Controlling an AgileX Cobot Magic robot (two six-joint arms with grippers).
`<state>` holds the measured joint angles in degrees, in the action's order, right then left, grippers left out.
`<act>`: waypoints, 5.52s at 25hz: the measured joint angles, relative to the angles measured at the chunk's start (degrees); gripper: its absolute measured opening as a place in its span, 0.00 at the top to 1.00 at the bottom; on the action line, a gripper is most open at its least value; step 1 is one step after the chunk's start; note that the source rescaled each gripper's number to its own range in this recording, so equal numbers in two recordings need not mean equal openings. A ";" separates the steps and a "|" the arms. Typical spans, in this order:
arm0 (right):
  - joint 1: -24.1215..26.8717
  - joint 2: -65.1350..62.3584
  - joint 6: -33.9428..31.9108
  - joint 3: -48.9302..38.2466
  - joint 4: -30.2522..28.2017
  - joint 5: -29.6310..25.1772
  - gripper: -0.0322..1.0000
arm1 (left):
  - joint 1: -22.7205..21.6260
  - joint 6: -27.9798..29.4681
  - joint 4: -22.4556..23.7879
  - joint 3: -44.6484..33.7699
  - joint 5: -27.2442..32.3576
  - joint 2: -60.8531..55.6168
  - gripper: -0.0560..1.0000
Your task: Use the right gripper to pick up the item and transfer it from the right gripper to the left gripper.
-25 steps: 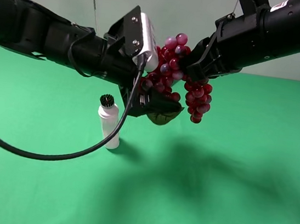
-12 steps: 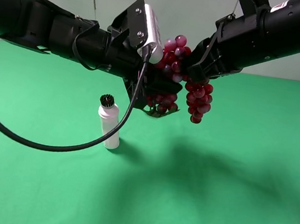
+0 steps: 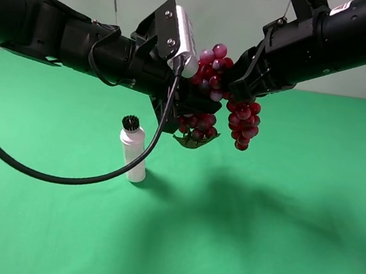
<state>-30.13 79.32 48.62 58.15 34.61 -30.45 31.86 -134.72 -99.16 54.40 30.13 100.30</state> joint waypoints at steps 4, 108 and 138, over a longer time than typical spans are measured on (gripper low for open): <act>0.00 0.00 0.00 0.00 0.00 0.41 0.85 | 0.00 0.00 0.00 0.00 0.00 0.00 0.85; 9.83 -71.89 -47.36 -30.05 -32.08 -27.51 0.00 | 0.00 -0.14 0.83 0.00 -0.23 0.06 0.95; 35.30 -79.61 -47.41 -30.05 -31.84 -27.49 0.00 | 0.00 -0.14 0.83 0.00 -0.87 0.06 0.95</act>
<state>5.16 -0.29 1.20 28.10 2.77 -57.95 31.86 -134.86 -98.33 54.40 29.26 100.36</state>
